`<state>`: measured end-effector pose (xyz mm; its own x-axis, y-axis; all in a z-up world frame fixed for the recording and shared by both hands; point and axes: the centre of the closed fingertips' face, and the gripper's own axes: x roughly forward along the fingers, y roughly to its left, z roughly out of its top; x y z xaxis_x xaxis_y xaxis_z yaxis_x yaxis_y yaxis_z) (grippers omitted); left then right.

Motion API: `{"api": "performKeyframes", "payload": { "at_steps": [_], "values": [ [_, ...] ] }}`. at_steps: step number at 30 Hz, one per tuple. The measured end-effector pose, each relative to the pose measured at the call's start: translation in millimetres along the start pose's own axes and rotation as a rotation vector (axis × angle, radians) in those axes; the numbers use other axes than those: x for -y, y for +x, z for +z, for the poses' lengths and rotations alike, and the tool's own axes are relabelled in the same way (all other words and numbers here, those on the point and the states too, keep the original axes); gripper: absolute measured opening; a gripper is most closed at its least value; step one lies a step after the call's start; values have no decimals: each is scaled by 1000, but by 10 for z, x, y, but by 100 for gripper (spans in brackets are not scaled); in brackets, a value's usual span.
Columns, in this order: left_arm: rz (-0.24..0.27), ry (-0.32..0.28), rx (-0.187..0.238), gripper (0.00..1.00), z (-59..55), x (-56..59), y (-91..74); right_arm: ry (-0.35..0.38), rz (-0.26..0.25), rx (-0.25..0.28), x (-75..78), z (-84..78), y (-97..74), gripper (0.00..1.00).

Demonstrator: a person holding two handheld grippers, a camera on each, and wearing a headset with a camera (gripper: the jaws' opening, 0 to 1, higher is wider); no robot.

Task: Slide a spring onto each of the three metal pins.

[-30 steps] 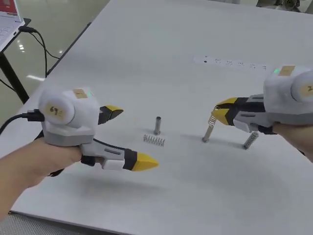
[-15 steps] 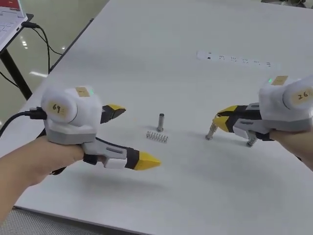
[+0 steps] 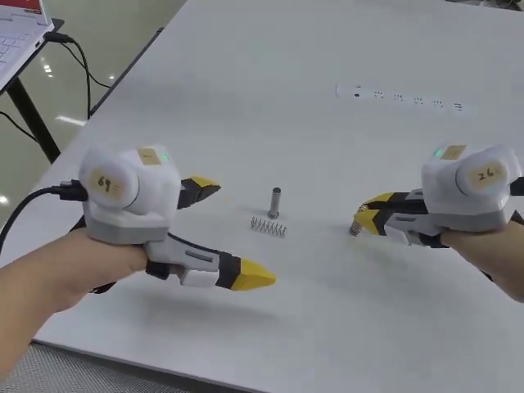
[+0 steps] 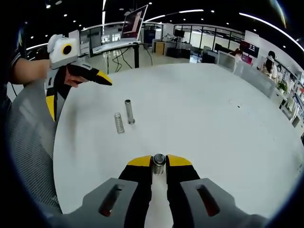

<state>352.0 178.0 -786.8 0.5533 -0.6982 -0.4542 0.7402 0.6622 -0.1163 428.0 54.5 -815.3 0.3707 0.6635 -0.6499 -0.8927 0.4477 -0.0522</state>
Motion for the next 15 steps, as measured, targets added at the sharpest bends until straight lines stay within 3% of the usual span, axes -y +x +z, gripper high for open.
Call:
{"api": "performKeyframes", "payload": {
  "at_steps": [15],
  "values": [
    [9, -5, 15, 96, 40, -41, -49, 6, -37, 24, 35, 124, -102, 14]
  ]
}}
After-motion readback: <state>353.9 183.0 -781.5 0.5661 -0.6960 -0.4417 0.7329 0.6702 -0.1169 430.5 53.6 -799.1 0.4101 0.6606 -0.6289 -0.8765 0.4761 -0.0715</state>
